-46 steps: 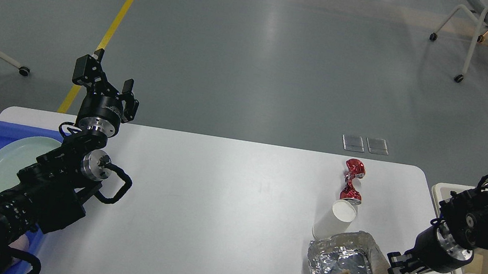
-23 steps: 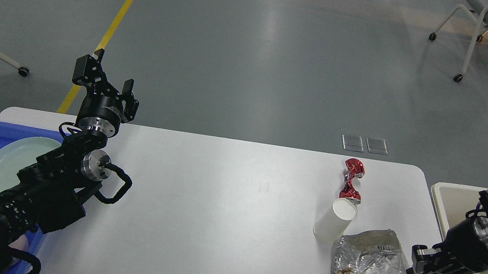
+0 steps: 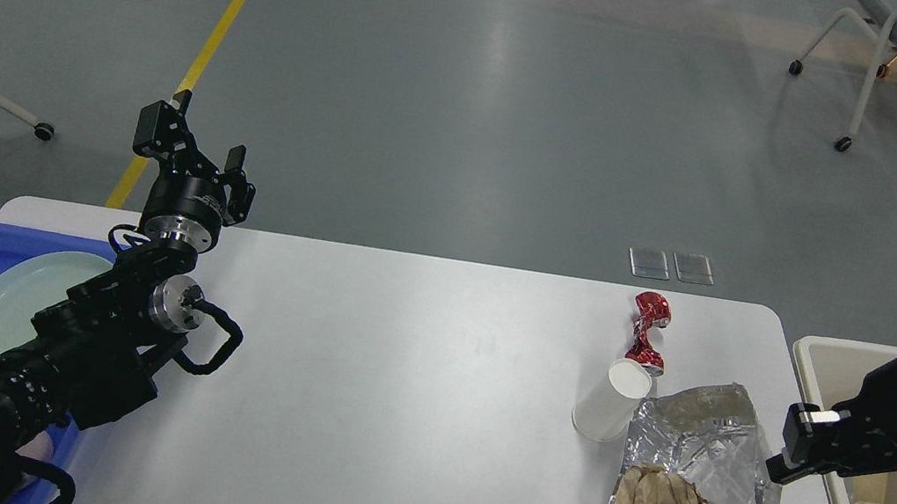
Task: Tidy desktop
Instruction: 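Drag the foil bag with the right gripper toward the bin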
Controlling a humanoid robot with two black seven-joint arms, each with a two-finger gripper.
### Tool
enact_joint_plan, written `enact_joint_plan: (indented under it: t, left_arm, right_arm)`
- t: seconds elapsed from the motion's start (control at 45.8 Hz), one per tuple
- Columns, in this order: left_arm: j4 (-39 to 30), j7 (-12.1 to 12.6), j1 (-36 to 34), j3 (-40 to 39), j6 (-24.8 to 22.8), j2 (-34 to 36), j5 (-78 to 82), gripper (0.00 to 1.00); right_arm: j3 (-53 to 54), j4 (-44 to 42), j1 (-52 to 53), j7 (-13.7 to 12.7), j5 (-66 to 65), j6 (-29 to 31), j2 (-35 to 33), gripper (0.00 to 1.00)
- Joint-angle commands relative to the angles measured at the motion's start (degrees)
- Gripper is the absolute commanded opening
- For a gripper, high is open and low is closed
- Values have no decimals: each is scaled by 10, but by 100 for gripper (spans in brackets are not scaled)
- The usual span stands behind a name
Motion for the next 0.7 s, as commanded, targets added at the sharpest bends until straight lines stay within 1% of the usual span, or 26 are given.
enact_joint_plan:
  t: [0.0,0.328,0.415,0.59,0.677]
  left_arm:
    - [0,0,0,0,0,0,0,100]
    - [0,0,0,0,0,0,0,100]
    - [0,0,0,0,0,0,1,100]
    - [0,0,0,0,0,0,0,100]
    - [-1,0,0,0,0,0,1,100]
  right_arm:
    - [0,4,29,0,0,27,-13,0]
    - [2,8,101,5,0,89,-43,0]
    - [6,8,123,10,2,89,-48,0]
    - [13,8,174,32,7,89,-48,0]
    - [28,6,189,33,29,89,-48,0]
